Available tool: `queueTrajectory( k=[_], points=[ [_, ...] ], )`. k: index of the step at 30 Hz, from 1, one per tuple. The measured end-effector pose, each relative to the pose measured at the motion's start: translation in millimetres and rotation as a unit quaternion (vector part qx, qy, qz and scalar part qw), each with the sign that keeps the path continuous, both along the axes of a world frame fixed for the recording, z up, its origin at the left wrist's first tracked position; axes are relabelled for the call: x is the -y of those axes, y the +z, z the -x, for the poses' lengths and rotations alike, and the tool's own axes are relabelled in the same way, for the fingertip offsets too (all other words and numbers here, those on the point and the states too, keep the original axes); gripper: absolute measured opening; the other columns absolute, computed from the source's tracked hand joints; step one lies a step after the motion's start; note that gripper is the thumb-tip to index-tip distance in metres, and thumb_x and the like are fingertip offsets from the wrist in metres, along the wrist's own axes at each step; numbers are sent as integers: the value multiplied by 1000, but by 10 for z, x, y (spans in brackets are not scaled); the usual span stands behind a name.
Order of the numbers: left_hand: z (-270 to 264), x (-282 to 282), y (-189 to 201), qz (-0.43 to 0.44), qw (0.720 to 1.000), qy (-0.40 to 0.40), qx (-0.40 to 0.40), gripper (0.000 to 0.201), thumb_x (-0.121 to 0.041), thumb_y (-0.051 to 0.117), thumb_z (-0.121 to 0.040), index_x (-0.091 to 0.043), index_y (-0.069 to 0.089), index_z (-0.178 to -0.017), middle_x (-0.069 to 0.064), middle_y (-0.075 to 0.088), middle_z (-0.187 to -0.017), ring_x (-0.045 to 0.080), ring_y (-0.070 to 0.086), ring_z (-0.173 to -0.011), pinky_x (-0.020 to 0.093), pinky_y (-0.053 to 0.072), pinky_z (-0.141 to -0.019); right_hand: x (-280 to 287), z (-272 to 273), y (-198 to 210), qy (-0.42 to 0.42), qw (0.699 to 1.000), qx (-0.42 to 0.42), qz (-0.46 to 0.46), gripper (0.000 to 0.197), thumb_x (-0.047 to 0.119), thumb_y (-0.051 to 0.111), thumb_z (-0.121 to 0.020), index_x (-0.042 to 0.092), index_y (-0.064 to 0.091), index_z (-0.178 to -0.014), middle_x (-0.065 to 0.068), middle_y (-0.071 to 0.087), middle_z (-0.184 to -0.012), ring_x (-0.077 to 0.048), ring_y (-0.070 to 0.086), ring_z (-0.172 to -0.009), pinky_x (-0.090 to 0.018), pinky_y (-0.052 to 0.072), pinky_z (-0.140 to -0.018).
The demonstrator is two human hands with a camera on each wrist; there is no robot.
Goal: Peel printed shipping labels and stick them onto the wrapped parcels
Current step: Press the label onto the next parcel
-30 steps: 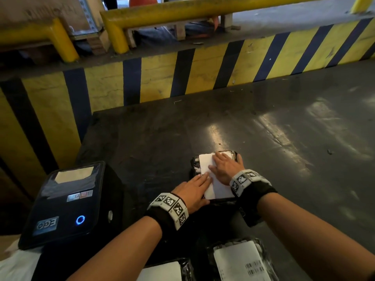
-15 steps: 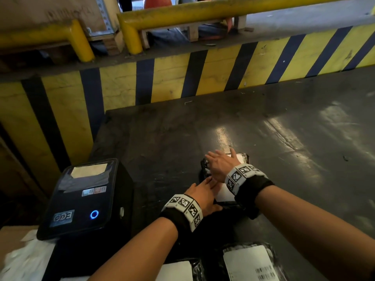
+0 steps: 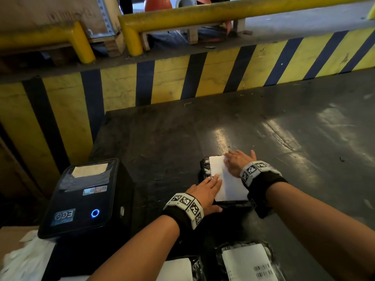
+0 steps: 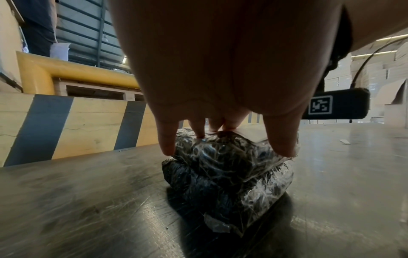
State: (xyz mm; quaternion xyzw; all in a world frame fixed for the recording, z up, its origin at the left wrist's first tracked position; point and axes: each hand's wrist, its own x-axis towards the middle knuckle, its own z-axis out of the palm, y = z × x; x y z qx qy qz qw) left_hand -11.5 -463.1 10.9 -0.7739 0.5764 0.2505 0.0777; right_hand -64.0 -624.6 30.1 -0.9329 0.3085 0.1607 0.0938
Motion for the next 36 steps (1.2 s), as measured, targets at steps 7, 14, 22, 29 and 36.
queueTrajectory(
  k=[7, 14, 22, 29, 36],
  points=[
    [6, 9, -21, 9, 1000, 5, 1, 90, -46, 56, -88, -18, -2, -151, -2, -9, -160, 18, -2, -148, 52, 25, -115, -232, 99, -113, 75, 997, 30, 3, 49, 35, 23, -99, 23, 22, -147, 8, 13, -158, -18, 15, -145, -64, 1, -111],
    [13, 11, 20, -6, 1000, 8, -12, 93, -45, 56, -89, -18, -8, -150, -3, -17, -159, 18, -7, -147, 51, 21, -117, 72, 350, -53, -13, 1000, 9, 20, 43, 34, 23, -100, 23, 39, -137, 7, 29, -152, -19, 21, -143, -65, -1, -111],
    [18, 14, 29, 14, 1000, 0, 5, 90, -48, 59, -86, -15, 6, -151, 2, 3, -159, 21, 4, -147, 51, 31, -111, -438, 51, -50, 96, 994, 45, -27, 47, 39, 19, -101, 28, 30, -145, 11, 19, -156, -16, 15, -145, -64, -2, -111],
    [-4, -8, -54, 13, 1000, 1, -4, 94, -47, 56, -88, -17, -6, -150, -2, -12, -160, 17, -5, -148, 49, 23, -116, -230, 351, -243, 75, 996, 53, 7, 50, 46, 11, -99, 34, 22, -146, 18, 15, -156, -11, 13, -145, -60, -4, -113],
    [8, -5, 12, -6, 1000, 4, -15, 93, -46, 56, -89, -17, -7, -150, -1, -14, -159, 18, -4, -148, 49, 21, -117, -75, 437, -170, 10, 999, 49, 12, 48, 45, 14, -99, 34, 30, -143, 17, 20, -155, -12, 16, -145, -62, -3, -112]
  ],
)
